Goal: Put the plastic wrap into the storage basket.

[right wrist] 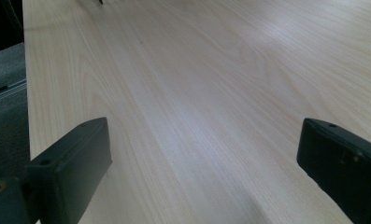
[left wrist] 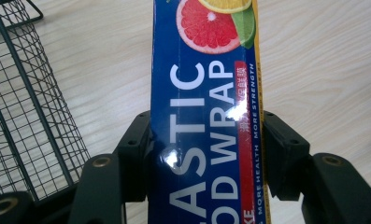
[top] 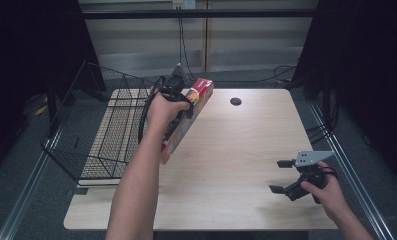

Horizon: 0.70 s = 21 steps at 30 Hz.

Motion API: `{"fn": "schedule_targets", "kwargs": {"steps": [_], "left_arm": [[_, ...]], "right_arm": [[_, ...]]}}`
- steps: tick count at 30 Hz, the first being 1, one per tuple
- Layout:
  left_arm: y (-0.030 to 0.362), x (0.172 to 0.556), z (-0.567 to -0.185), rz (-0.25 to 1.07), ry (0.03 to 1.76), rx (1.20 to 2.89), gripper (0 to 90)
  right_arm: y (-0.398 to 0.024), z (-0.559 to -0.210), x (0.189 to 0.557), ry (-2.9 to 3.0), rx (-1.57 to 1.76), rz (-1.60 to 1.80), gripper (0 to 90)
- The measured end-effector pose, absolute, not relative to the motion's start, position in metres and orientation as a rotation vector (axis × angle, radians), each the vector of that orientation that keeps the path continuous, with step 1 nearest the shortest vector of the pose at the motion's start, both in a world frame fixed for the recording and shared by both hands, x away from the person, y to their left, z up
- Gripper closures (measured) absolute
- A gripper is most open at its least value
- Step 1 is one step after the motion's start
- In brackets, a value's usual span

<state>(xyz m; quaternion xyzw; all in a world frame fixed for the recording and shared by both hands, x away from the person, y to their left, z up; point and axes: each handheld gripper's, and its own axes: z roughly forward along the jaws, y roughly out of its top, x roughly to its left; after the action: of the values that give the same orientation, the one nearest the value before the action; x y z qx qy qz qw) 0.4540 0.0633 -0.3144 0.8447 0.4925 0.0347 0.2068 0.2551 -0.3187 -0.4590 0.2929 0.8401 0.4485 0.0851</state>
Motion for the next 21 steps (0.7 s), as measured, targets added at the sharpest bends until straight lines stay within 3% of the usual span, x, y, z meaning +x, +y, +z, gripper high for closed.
{"fn": "schedule_targets", "kwargs": {"steps": [21], "left_arm": [[0.081,0.449,-0.291,0.114,1.446,2.307,44.4]], "right_arm": [[-0.318,-0.459,0.255,2.51,0.867,1.34,2.8]]}}
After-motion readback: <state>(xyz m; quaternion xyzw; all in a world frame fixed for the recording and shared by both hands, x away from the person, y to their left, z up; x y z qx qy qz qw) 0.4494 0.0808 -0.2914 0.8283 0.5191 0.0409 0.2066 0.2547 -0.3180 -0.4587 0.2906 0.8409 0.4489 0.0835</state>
